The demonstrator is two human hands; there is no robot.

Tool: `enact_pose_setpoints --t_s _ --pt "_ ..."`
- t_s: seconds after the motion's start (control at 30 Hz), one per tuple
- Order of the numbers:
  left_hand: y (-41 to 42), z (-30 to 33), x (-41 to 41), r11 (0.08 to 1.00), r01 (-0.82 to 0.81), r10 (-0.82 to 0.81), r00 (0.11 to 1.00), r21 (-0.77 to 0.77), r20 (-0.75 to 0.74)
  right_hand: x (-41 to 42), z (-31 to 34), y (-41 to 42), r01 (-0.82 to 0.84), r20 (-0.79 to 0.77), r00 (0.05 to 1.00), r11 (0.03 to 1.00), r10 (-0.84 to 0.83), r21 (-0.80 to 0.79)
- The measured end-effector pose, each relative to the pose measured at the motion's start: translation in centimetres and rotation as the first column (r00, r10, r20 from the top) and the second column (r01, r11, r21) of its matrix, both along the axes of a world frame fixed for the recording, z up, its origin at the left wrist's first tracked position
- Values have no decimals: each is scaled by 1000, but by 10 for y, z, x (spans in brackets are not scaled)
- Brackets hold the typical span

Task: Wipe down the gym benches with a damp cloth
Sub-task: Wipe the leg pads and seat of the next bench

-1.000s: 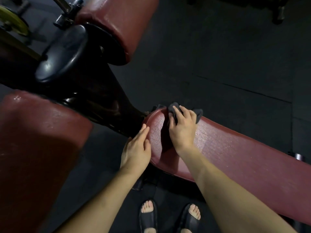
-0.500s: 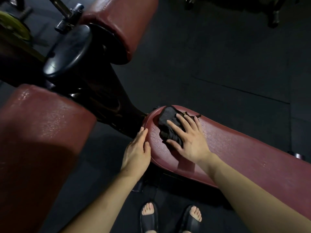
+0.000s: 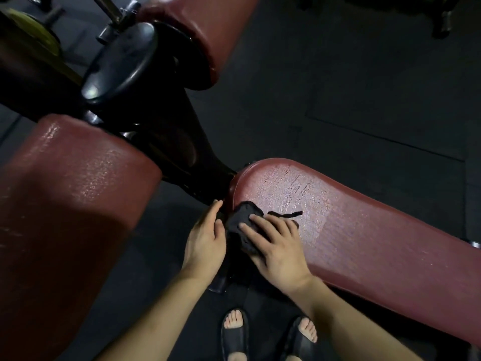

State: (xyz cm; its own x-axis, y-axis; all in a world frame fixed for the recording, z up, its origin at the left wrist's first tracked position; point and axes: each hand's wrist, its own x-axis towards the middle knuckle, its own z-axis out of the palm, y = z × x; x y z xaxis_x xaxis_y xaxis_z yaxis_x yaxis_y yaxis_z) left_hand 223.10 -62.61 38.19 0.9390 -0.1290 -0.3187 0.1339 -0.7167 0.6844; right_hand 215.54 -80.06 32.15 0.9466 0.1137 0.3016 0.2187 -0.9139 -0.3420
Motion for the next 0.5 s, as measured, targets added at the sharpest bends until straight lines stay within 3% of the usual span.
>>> enact_pose_setpoints --t_s 0.1,0.2,0.27,0.33,0.5 --pt "1 0 3 999 46 -46 999 -8 15 54 -5 -31 33 54 998 999 -35 35" --pt "-3 -2 6 997 79 -78 996 -19 47 128 3 -60 348 29 935 932 -352 99" --pt "-6 -4 7 996 78 -76 996 -34 51 142 7 -54 465 -44 885 877 -463 120" --pt "-9 -2 7 998 51 -49 998 -43 44 114 9 -30 429 -49 903 892 -426 139" --pt "-10 -3 5 1000 15 -13 996 -26 86 -16 0 22 135 -51 990 982 -129 131"
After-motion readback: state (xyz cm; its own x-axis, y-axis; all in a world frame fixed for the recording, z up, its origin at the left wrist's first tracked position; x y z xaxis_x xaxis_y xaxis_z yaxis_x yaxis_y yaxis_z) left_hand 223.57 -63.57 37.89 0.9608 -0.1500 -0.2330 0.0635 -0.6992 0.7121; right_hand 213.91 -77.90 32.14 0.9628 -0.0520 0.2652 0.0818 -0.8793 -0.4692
